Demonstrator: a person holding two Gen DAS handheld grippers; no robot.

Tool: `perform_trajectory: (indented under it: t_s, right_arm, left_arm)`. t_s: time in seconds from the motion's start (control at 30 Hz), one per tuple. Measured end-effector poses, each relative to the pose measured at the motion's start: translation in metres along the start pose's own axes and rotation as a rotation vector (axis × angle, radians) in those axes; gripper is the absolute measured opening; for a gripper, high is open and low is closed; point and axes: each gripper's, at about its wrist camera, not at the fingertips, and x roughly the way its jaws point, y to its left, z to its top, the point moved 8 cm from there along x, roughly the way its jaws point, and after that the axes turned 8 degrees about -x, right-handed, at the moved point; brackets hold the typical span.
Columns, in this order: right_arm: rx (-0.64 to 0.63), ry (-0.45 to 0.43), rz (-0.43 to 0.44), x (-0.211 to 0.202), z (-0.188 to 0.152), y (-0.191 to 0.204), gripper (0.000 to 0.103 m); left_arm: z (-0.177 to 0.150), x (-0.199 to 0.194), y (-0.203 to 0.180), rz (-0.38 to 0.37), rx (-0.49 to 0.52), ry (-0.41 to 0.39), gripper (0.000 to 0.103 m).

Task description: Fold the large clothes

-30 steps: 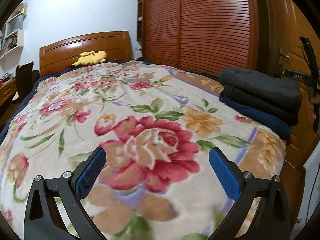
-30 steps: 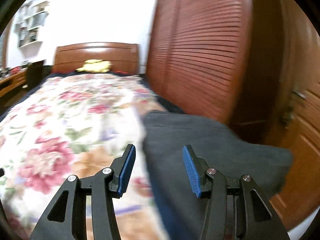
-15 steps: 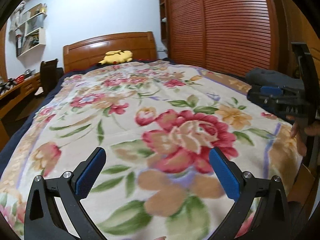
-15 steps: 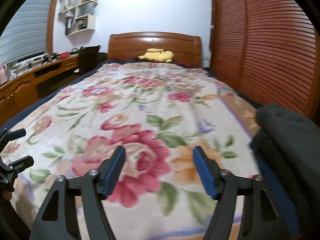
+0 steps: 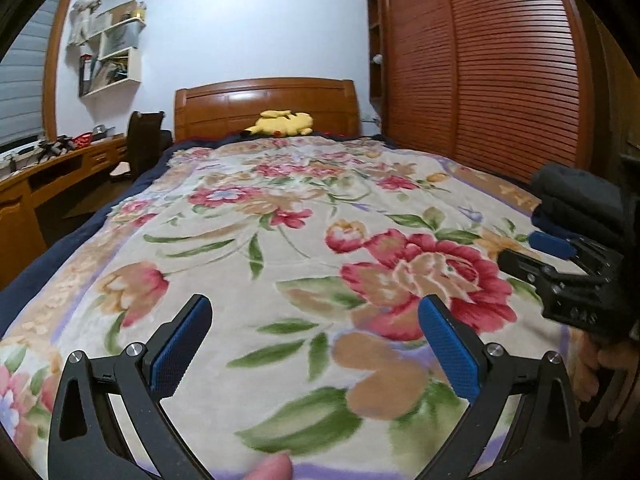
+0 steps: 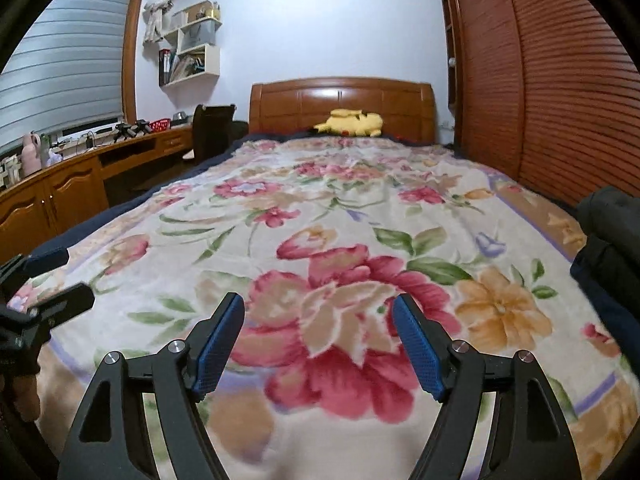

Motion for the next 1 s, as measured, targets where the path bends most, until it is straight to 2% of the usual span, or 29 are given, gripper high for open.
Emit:
perform_trajectory:
  t_s: [0.07, 0.27, 0.4, 0.57, 1.0]
  right_arm:
    - [-0.008, -0.019, -0.007, 0.027, -0.012, -0.002, 0.078]
    - [-0.007, -0.045, 0.007, 0.051, -0.028, -0.007, 0.078]
    - [0.008, -0.056, 0.030, 0.055, -0.030, -0.009, 0.078]
    - [0.007, -0.060, 0.020, 0.063, -0.031, -0.012, 0.078]
    - [0.009, -0.062, 0.015, 0.073, -0.031, -0.014, 0.078]
  left_arm:
    - [-0.001, 0.001, 0.006, 0.019, -0.015, -0.012, 0.103]
    - [-0.005, 0.001, 0.015, 0.008, -0.052, -0.007, 0.103]
    - [-0.006, -0.002, 0.015, 0.021, -0.037, -0.015, 0.103]
    - [-0.009, -0.001, 0.018, 0.039, -0.035, -0.011, 0.103]
    - [-0.009, -0.003, 0.022, 0.033, -0.055, -0.015, 0.103]
